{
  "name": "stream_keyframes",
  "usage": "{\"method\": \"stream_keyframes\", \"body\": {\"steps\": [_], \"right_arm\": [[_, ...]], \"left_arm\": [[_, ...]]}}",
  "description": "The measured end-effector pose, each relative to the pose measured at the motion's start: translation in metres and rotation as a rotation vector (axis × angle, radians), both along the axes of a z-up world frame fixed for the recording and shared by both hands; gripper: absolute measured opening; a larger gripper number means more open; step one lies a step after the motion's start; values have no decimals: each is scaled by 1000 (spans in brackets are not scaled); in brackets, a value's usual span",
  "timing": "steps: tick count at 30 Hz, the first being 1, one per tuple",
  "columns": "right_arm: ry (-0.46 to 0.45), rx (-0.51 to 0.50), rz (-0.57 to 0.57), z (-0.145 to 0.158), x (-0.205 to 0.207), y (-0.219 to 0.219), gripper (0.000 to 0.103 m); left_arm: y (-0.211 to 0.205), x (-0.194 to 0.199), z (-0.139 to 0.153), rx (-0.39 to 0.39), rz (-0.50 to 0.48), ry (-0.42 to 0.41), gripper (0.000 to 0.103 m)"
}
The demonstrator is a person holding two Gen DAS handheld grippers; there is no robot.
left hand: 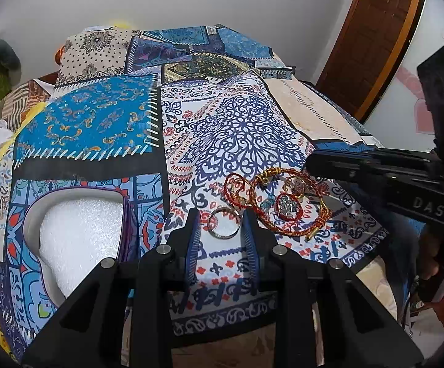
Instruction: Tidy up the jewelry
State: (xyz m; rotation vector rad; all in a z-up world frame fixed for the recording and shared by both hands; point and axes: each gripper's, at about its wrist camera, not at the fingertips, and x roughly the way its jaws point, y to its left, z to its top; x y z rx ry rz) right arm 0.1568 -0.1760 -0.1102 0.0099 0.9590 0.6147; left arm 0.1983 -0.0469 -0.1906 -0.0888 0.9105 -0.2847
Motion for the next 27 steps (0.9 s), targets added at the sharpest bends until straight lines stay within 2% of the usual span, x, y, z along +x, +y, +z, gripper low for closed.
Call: {"method": "stream_keyframes", "body": {"steps": [3,5,11,14,17,19,20,21,23,27], "right_arm": [[-6,1,-12,2,-1,-6,6],[-5,-4,-20,2,-1,-8,6],[-8,-32,-54,0,-2,-17,6],[-28,-93,-76,-2,-1,-20,6],[-34,-103,-53,0,-5,-20,6],[-45,-118,-39,2,-10,-18,10],[-46,-125,-30,3,-11,-16,17],[-50,-137,-24,3,-13,-14,30],[-62,-148,-20,3,-15,-11,42],[-47,-154,-9,-3,-13,-7,42]], "left_arm": [[0,1,-1,4,5,-12,27],[-1,0,-1,12,15,-21,21],[1,0,-1,5,24,-22,21],[2,-1,0,4,28,-21,21],[5,-4,2,2,37,-22,21],[6,-6,3,1,41,-25,21],[6,-7,4,1,42,-25,21],[7,-8,5,2,44,-28,21],[8,-11,6,4,45,-35,21],[11,-15,10,9,48,-47,21]]}}
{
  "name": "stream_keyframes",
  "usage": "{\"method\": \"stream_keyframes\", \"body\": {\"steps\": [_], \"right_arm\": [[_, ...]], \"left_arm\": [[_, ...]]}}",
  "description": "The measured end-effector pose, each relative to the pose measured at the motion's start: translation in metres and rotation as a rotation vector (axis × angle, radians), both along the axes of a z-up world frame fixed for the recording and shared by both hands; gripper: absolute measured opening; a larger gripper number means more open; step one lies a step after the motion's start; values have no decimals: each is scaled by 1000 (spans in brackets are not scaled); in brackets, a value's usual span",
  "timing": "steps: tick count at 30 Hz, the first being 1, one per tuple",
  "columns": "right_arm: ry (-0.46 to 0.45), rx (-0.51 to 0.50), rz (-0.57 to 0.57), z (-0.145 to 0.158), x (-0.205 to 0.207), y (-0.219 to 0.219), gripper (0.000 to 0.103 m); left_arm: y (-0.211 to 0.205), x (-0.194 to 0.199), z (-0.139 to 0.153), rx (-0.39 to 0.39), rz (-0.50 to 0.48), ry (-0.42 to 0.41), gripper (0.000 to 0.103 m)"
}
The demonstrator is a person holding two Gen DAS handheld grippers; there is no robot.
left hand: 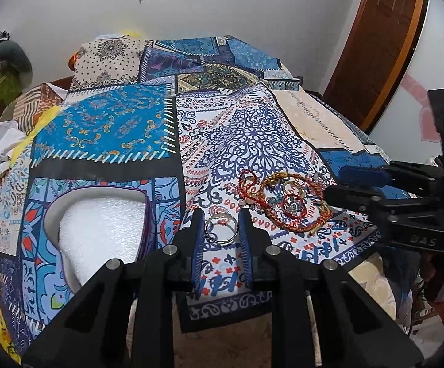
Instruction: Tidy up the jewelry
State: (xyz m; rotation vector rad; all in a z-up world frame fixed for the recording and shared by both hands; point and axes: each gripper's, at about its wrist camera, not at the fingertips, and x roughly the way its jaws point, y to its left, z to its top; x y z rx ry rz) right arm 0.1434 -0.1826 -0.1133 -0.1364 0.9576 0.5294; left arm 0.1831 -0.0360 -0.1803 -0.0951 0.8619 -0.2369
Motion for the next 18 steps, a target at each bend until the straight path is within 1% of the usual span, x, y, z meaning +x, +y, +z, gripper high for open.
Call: {"method": "stream_keyframes", "body": {"steps": [3,8,11,18], "right_arm": [[23,1,3,-6,6,2,42],[21,-3,13,-9,8,8,42],[9,-19,9,-11,10,10,28],[7,6,-12,-4,6,7,28]], "left_arm": [[3,-2,2,-2,5,-7,21],[6,-3,4,-6,12,-9,21],[7,-4,6,-8,17,-15,21],[14,-11,20,-7,39,-46,21]]}}
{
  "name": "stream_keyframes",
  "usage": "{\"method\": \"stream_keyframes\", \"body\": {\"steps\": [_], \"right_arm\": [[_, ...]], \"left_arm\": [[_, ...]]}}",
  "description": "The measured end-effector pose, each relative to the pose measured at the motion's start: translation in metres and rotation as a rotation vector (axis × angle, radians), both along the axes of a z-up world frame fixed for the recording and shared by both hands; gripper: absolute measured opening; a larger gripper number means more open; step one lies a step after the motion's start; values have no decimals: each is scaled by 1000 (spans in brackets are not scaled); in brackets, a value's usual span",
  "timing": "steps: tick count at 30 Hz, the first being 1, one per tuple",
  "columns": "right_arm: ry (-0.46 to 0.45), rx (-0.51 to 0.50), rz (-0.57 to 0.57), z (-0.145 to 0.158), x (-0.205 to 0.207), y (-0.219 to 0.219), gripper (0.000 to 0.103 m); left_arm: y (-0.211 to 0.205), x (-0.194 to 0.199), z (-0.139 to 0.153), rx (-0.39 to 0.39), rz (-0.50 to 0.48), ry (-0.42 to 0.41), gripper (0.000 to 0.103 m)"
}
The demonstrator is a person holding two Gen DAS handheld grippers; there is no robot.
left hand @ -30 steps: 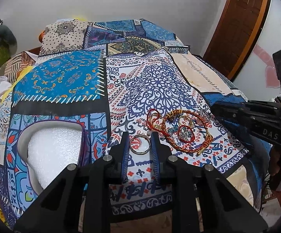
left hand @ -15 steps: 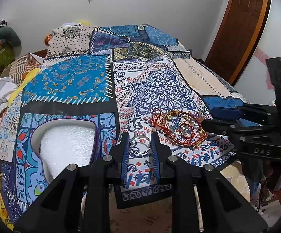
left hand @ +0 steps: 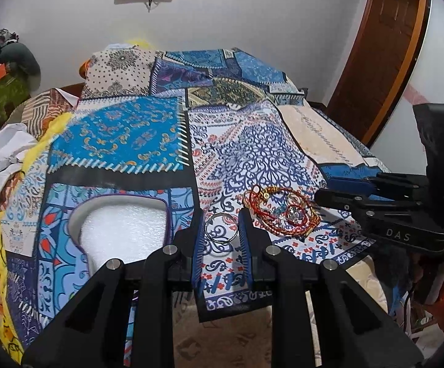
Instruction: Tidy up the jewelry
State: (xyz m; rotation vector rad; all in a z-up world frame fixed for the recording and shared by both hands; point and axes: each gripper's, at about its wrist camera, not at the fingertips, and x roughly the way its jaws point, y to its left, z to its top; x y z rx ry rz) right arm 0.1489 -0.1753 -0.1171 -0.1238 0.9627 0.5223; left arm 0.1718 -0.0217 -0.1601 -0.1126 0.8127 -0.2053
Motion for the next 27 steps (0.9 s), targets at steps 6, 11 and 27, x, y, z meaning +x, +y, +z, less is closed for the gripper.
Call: {"method": "stream_keyframes", "body": {"steps": [6,11,27], "right_arm": [[-54,28,-16,25,-10,3,28],[-115,70,-18,52,-20,13,28],[-191,178,71,88,-47,77,28]], "left_arm": [[11,-15,20,2,28,-46,21],[24,-29,38,5,58,-91,21],[75,-64,71,19,155,-194,21]]}}
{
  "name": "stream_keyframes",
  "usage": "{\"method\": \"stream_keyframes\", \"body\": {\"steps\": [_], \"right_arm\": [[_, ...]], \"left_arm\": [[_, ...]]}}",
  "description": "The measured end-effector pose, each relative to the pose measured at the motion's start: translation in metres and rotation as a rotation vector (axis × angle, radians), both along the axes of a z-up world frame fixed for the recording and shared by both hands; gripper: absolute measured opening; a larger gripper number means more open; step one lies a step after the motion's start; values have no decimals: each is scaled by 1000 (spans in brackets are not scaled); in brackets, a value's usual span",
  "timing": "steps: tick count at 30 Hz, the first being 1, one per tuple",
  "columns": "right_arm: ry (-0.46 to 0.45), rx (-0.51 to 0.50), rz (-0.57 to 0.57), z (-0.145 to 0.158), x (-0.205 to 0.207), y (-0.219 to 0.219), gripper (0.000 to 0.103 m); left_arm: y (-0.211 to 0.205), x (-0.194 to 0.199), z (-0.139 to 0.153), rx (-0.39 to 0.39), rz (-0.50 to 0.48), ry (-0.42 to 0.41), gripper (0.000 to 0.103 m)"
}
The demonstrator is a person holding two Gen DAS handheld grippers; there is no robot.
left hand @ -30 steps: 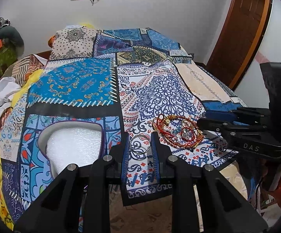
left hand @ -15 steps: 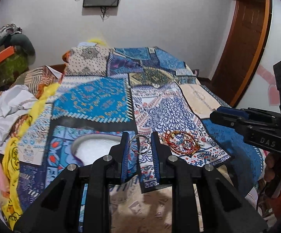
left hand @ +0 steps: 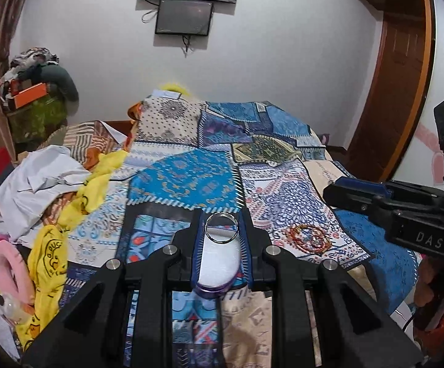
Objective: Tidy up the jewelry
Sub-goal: 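Carry both rings over the heart box and open both tools onto the foam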
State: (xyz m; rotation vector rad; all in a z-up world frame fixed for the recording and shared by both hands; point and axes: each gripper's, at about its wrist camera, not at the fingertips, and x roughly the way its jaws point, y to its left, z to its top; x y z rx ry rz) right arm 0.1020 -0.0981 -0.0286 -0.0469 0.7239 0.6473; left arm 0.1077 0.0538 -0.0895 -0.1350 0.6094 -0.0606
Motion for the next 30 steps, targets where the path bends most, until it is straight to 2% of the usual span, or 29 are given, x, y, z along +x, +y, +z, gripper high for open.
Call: {"method": "stream_keyframes", "body": {"steps": [7,22,30], "right_arm": [[24,15,49,-9,0,32,28],[163,-12,71,-61,31,64,28],[233,-44,91,-86,39,72,28]], "left_arm": [[22,-2,-6,2,30,12,21],[29,31,-74,-56,9,176,21],[41,58,-86,-89,1,202,21]]}}
